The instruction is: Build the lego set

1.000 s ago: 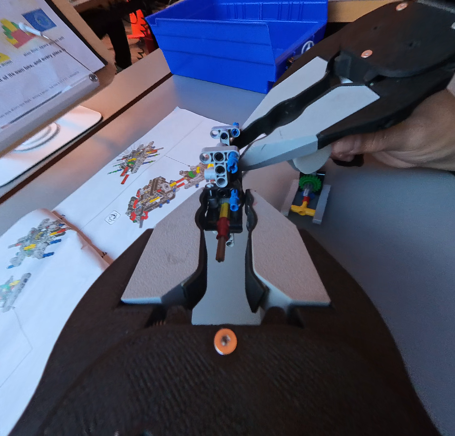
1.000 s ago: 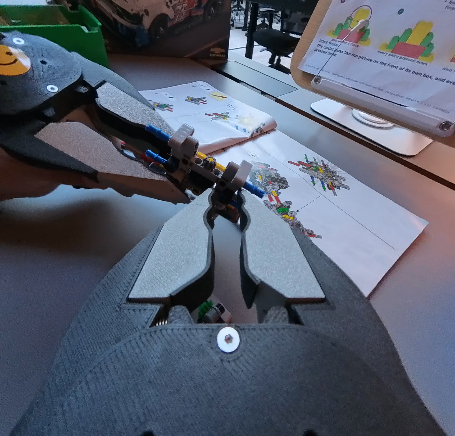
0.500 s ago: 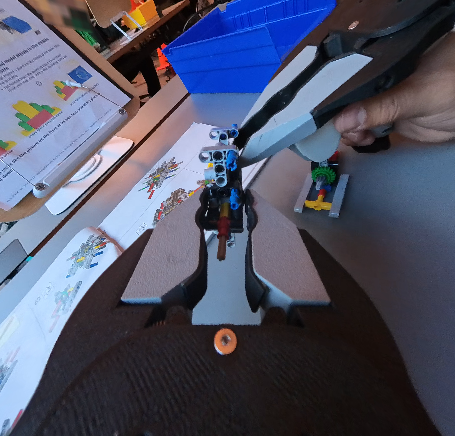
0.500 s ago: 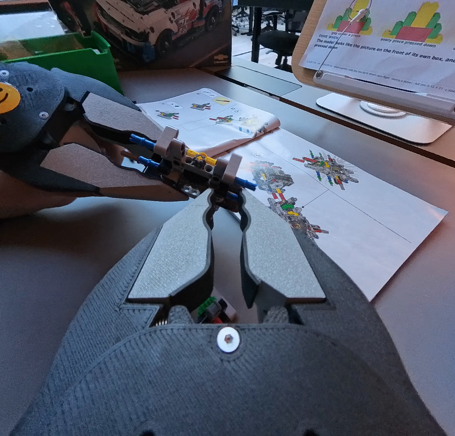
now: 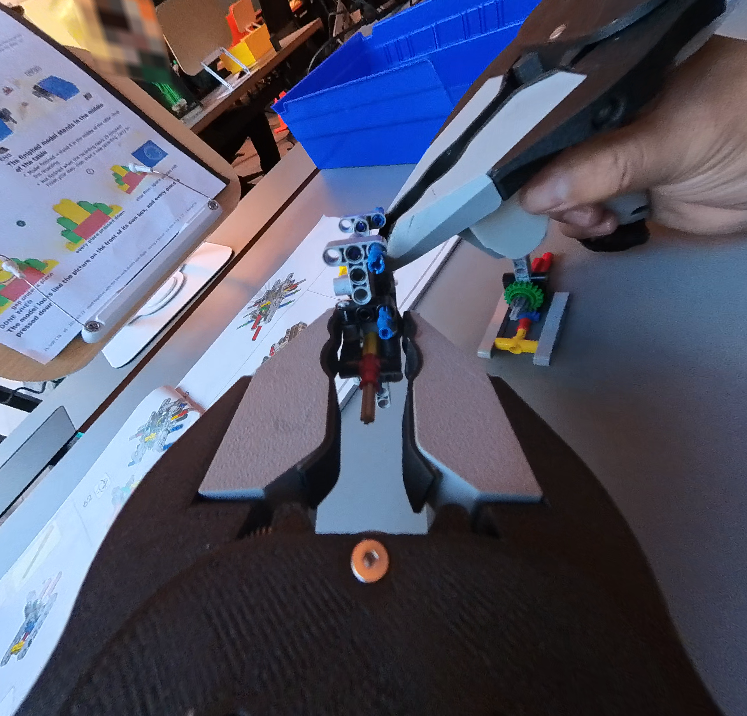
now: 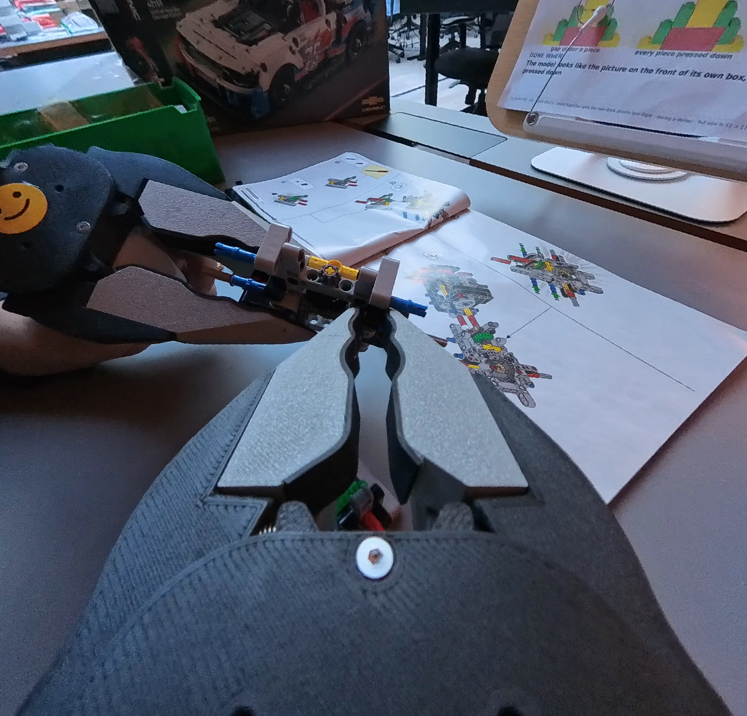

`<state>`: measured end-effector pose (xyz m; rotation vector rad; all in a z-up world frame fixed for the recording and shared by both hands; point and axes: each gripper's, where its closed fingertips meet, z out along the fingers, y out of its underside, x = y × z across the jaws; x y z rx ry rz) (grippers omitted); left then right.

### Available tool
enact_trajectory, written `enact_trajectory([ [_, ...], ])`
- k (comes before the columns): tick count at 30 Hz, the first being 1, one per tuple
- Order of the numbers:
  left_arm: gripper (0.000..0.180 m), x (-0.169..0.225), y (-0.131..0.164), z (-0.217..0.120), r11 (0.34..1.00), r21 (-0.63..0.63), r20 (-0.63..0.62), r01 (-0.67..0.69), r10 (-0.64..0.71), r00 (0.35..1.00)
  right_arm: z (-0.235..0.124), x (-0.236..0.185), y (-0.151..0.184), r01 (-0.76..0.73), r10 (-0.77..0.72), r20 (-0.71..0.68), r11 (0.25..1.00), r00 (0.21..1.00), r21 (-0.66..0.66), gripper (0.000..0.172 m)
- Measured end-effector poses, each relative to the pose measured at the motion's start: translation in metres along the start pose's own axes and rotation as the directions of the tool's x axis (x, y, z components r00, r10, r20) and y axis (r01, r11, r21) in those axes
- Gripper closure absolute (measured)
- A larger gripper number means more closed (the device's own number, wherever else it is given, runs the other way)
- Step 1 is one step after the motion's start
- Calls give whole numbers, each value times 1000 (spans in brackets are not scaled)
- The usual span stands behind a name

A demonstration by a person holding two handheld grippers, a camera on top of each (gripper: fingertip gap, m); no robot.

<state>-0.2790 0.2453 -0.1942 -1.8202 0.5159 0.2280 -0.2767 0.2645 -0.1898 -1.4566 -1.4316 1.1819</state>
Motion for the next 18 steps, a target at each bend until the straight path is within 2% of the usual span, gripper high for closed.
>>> enact_trajectory([
  [10,155,-2,0,-1,999,13,-3,40,-40,999,-1,0,-2,123,-125,-87,992,988,-26,167],
  [12,155,-4,1,-2,998,21,-14,65,-65,998,1,-1,-4,84,-84,-56,996,995,1,166],
  [15,155,-5,-6,-7,995,75,-30,72,-70,997,-8,-8,-14,19,-22,25,994,999,111,166],
  [18,155,-12,-7,-10,993,93,-14,75,-74,997,-18,-1,-19,43,-41,-15,987,999,153,168],
])
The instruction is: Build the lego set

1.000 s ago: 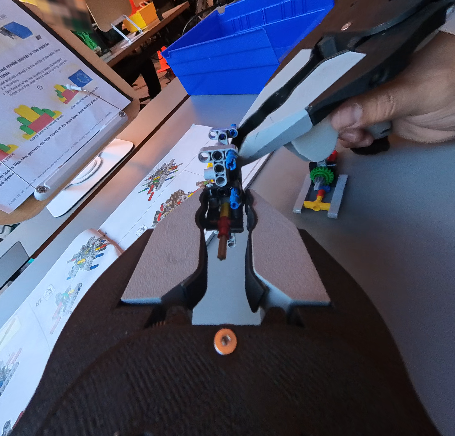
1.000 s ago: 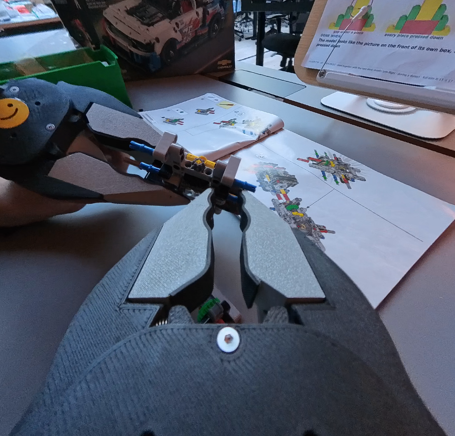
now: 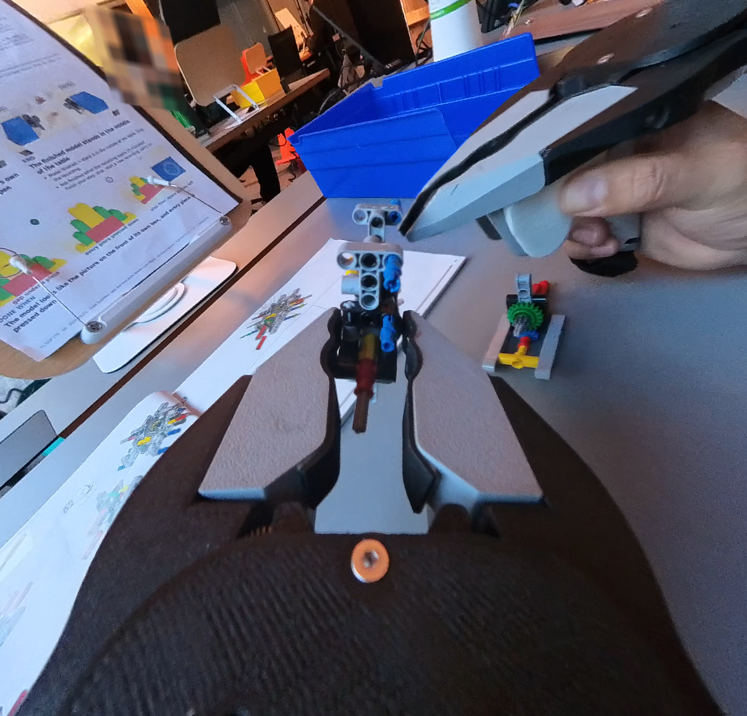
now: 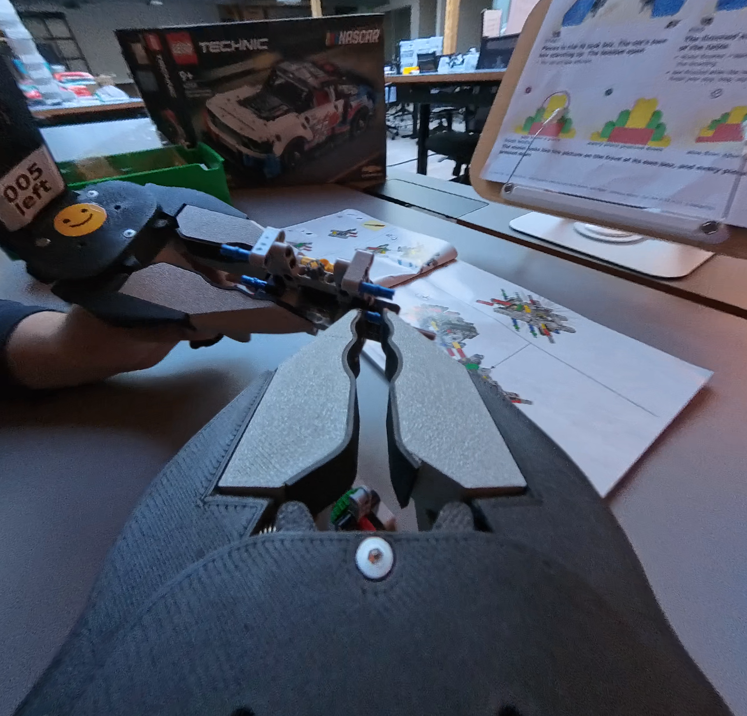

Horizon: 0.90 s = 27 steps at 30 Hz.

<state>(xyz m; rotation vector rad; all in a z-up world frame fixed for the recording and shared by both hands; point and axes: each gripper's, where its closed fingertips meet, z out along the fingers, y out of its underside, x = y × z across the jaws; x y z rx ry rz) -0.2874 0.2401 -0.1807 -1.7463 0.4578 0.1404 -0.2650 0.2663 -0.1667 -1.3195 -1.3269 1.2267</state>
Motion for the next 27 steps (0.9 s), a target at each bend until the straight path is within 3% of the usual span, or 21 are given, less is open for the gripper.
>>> enact_trajectory([
  [5,155,-4,2,0,999,-2,-7,35,-35,999,1,-2,-1,17,-17,-4,1000,1000,4,166],
  [11,155,6,-3,0,1000,-2,-12,-22,22,1000,7,-7,4,57,-58,-11,998,998,-34,155],
  [19,155,9,2,5,991,-71,48,-112,115,992,13,0,14,92,-103,-88,989,991,-118,161],
  [27,155,10,9,9,991,-99,39,-92,97,995,17,2,21,76,-91,-78,981,993,-177,166],
])
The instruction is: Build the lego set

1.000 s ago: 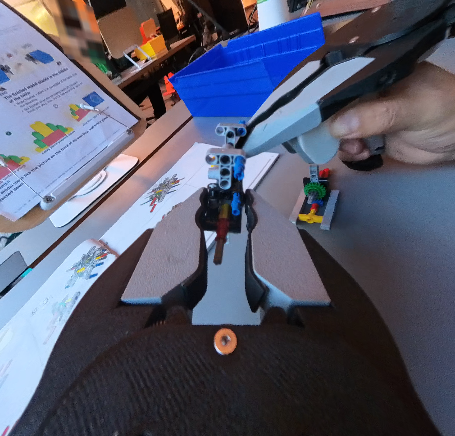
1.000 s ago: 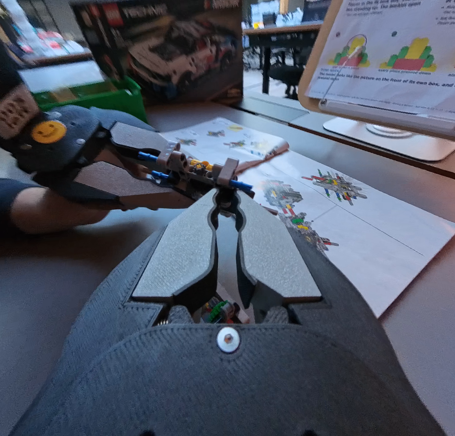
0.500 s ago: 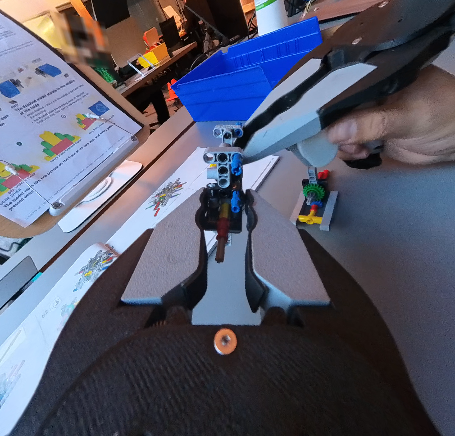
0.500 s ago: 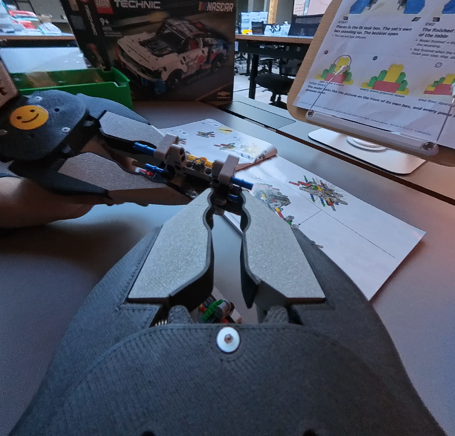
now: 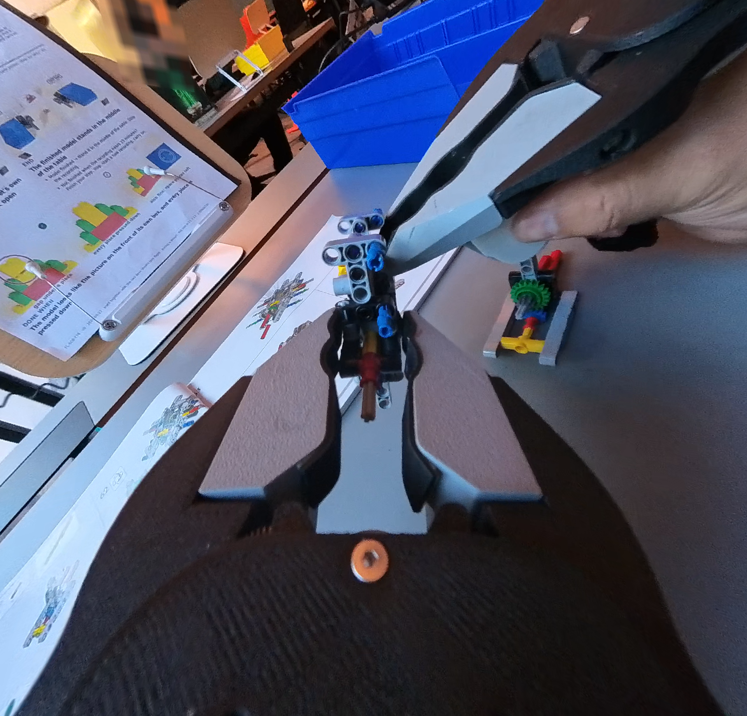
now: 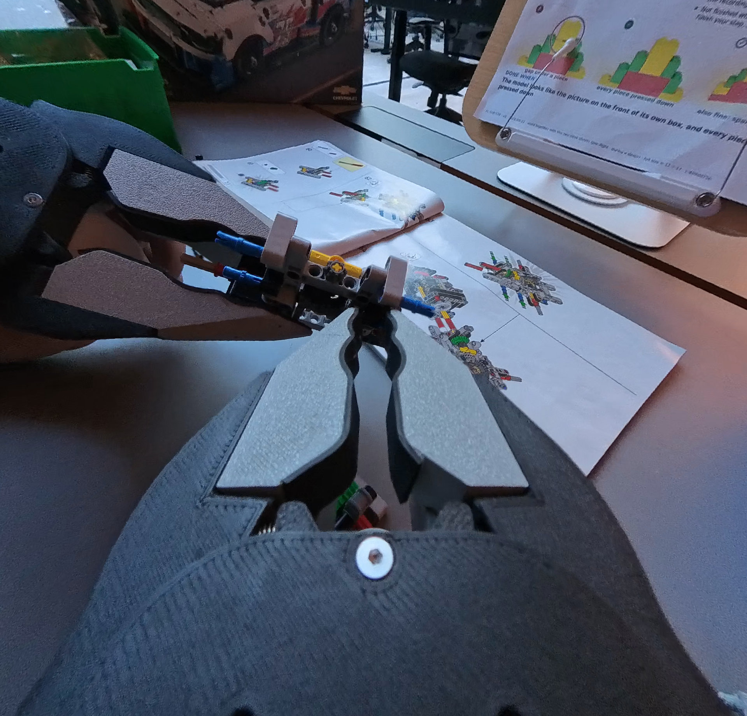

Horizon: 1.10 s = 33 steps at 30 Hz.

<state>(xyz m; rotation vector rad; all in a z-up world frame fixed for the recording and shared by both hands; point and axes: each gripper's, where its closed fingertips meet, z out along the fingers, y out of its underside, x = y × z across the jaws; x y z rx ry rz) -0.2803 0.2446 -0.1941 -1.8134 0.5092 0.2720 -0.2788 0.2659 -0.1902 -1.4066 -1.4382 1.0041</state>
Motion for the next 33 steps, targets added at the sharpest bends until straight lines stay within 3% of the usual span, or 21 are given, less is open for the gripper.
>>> enact_trajectory([
  [13,155,0,2,2,999,8,-18,40,-40,999,0,2,3,224,-226,-38,973,973,-61,167],
  [17,155,-8,-5,-3,992,63,-32,113,-111,993,-1,0,-14,199,-195,-68,979,978,49,168],
  [21,155,-7,-16,-14,976,166,-107,137,-120,987,-16,-10,-28,72,-85,59,978,995,198,166],
  [25,155,-8,-21,-20,959,227,-182,168,-128,975,-41,5,-36,22,-45,67,953,997,303,160],
  [33,155,-2,-23,-26,935,303,-311,185,-87,946,-47,6,-29,57,-104,169,963,980,262,142],
])
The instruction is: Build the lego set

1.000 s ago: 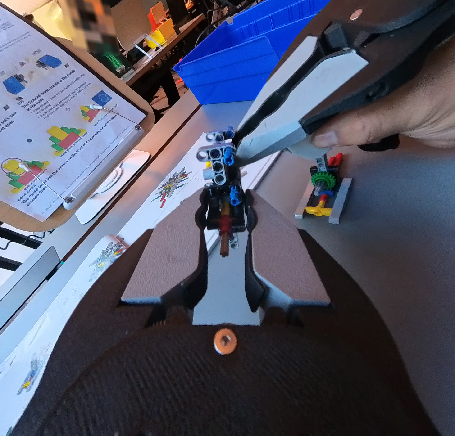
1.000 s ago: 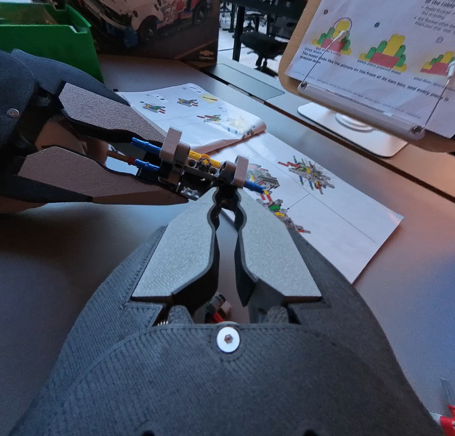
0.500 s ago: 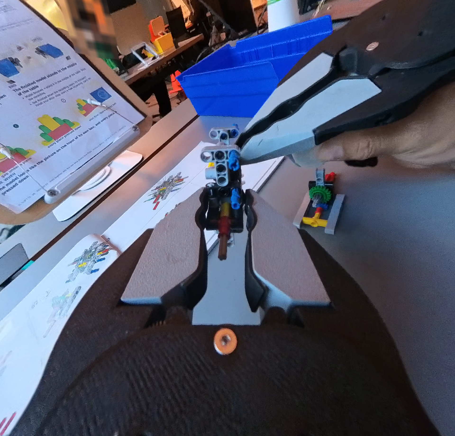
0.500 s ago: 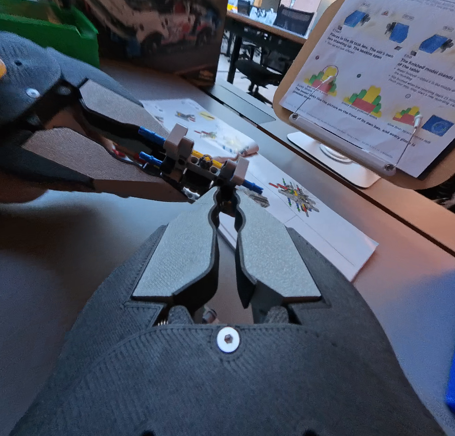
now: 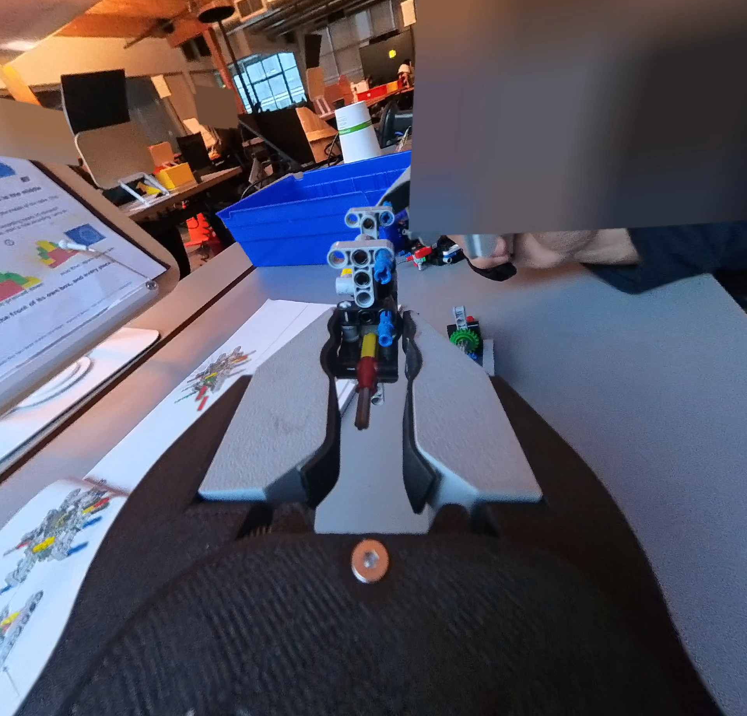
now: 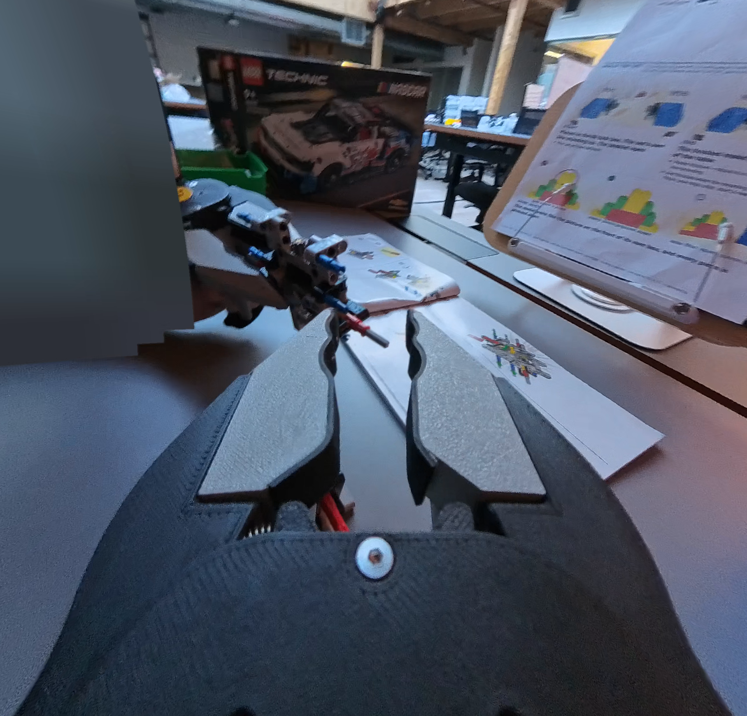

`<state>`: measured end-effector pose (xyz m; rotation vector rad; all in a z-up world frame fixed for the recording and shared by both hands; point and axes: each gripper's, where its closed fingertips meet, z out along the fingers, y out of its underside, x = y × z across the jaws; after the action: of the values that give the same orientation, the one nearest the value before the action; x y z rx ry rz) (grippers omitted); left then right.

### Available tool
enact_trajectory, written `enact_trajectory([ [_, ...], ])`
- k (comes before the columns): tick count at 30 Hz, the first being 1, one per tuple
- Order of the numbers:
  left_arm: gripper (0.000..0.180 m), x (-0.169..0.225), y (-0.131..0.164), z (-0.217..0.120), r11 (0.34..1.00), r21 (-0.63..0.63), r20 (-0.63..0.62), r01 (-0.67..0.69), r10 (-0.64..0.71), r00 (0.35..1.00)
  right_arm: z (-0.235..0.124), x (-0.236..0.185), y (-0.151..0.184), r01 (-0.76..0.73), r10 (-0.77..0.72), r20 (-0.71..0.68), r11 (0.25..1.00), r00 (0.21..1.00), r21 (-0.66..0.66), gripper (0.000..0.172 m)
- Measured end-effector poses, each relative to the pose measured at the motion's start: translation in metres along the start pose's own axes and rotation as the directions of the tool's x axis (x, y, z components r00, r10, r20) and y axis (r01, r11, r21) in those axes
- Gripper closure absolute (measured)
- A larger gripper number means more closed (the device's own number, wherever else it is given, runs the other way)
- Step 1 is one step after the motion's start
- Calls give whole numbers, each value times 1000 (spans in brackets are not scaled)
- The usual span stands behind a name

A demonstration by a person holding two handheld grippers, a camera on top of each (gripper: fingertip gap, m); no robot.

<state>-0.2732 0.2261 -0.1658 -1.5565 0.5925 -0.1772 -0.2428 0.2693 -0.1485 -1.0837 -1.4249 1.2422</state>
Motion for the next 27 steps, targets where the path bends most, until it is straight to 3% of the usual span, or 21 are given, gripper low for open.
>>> enact_trajectory([
  [3,155,0,2,-1,995,-7,1,-95,95,995,-4,-13,13,70,-62,100,995,993,-74,140],
  [6,155,-8,17,-7,939,-151,34,-310,318,947,-16,-21,37,123,-83,208,975,975,-188,137],
  [9,155,-19,34,-19,773,-344,45,-533,581,813,-27,-23,60,145,-69,260,948,963,-283,129],
  [12,155,-24,55,-29,543,-539,-14,-644,759,651,-30,-28,79,161,-52,287,915,957,-371,120],
  [16,155,-12,87,-36,263,-668,-161,-696,863,480,-29,-31,104,261,-124,302,843,945,-470,121],
  [18,154,-3,93,-36,208,-695,-181,-689,876,448,-29,-36,110,285,-131,324,822,937,-492,136],
  [20,155,10,95,-36,286,-706,-160,-649,828,538,-28,-36,114,289,-130,321,807,938,-515,142],
  [23,149,27,92,-40,460,-728,-112,-508,651,751,-25,-35,113,271,-125,297,810,946,-521,146],
  [24,140,33,88,-42,516,-731,-106,-447,560,821,-24,-34,112,270,-132,289,811,948,-518,154],
  [26,114,48,76,-44,614,-714,-107,-336,378,920,-22,-34,108,268,-137,278,816,951,-513,155],
  [27,114,55,69,-45,647,-701,-126,-300,302,945,-21,-35,107,264,-134,276,818,952,-512,155],
])
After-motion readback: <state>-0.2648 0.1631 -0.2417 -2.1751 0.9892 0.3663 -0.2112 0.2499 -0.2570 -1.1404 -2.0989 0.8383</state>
